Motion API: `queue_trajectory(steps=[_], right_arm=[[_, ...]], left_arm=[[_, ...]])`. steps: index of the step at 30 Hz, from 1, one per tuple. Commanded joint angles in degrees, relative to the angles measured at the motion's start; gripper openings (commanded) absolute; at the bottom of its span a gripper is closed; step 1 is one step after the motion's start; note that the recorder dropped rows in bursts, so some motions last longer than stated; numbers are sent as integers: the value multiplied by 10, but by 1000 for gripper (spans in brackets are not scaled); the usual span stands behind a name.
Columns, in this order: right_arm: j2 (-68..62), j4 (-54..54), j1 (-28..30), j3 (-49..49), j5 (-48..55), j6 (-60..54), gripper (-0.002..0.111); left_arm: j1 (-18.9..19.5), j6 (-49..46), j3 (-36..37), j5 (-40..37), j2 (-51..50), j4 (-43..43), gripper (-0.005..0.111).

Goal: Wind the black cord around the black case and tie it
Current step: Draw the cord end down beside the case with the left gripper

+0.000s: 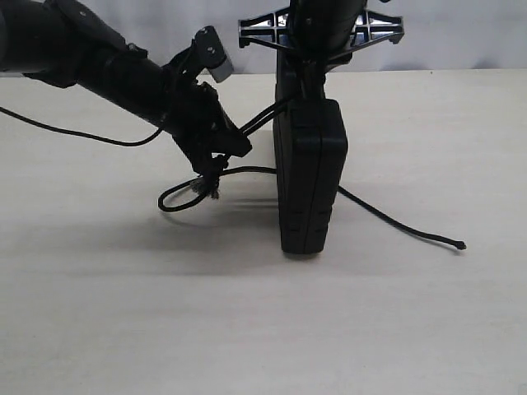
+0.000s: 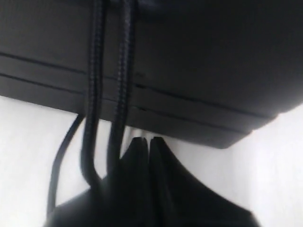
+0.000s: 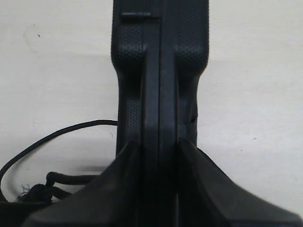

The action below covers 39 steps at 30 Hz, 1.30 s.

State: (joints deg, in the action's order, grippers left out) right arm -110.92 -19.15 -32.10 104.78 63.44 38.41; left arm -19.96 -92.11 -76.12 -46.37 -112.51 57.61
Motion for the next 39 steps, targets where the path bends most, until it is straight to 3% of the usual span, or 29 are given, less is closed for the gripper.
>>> queue_trajectory(steps=[1,10,12,15,17,19,22,24,30,33,36,39], right_arm=[[6,-7,1,5,-7,-2,4],[6,-7,1,5,-7,-2,4],[6,-7,1,5,-7,-2,4],[6,-7,1,5,-7,-2,4],[6,-7,1,5,-7,-2,4],[6,-7,1,5,-7,-2,4],[6,-7,1,5,-7,-2,4],[6,-7,1,5,-7,-2,4],[6,-7,1,5,-7,-2,4],[6,-7,1,5,-7,-2,4],[6,-7,1,5,-7,-2,4],[6,-7,1,5,-7,-2,4]], left_arm=[[-1,-24,0,20,17,14,0],[-1,-40,0,17,35,15,1],[-1,-40,0,16,35,15,11],[-1,-19,0,6,35,4,40],[-1,26,0,-3,35,-64,63],[-1,100,0,-9,35,-152,73],[-1,212,2,-24,31,-238,73],[-2,243,11,-30,16,-228,73],[-32,247,16,58,-42,-203,73],[-47,259,16,108,-65,-239,72],[-37,368,5,108,-65,-330,72],[-34,441,-16,44,-65,-372,72]])
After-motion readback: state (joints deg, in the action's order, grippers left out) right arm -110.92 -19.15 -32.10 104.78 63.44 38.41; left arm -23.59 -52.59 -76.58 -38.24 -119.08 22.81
